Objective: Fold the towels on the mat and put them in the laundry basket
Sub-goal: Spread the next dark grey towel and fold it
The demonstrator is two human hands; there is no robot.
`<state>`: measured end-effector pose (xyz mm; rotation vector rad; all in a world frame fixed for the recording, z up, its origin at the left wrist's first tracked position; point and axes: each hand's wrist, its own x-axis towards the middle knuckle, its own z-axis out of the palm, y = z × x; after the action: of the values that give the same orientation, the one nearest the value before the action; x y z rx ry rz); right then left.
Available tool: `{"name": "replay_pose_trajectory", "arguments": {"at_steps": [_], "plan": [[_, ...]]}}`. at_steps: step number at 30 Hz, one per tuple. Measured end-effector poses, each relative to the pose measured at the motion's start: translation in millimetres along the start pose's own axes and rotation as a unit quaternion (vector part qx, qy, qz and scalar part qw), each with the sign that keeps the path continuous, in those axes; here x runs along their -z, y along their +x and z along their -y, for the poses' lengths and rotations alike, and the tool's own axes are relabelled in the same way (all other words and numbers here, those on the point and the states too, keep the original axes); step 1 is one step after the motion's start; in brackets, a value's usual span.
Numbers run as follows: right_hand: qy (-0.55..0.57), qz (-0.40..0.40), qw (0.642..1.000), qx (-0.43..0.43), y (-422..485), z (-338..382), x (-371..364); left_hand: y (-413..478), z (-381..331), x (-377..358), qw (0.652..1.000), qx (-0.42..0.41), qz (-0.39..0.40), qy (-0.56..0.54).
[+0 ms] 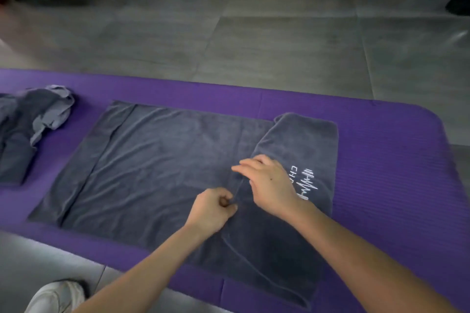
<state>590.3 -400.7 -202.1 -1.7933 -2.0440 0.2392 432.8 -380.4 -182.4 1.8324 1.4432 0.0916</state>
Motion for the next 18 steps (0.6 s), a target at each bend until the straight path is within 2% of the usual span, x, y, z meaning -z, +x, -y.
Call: {"name": "replay_pose_trajectory", "arguments": {"at_steps": [2,4,5,7,13,18], "plan": [[-0.028,0.129,0.987,0.093,24,-4,-2,-5,1,2,0.998,-0.05,-0.008,0.023],[-0.092,0.225,0.962,0.125,40,-8,-3,-5,8,11,0.998,-0.051,-0.027,-0.006],[-0.121,0.246,0.953,0.127,45,-12,-3,-5,14,17,0.998,-0.043,-0.032,-0.03],[-0.148,0.238,0.953,0.114,53,-23,1,-7,27,30,0.997,-0.037,-0.036,-0.05],[-0.242,0.133,0.952,0.129,75,-56,31,-9,52,83,0.997,-0.026,-0.029,-0.067],[-0.251,0.064,0.963,0.069,96,-67,47,-1,60,162,1.0,0.0,-0.008,-0.014]]}}
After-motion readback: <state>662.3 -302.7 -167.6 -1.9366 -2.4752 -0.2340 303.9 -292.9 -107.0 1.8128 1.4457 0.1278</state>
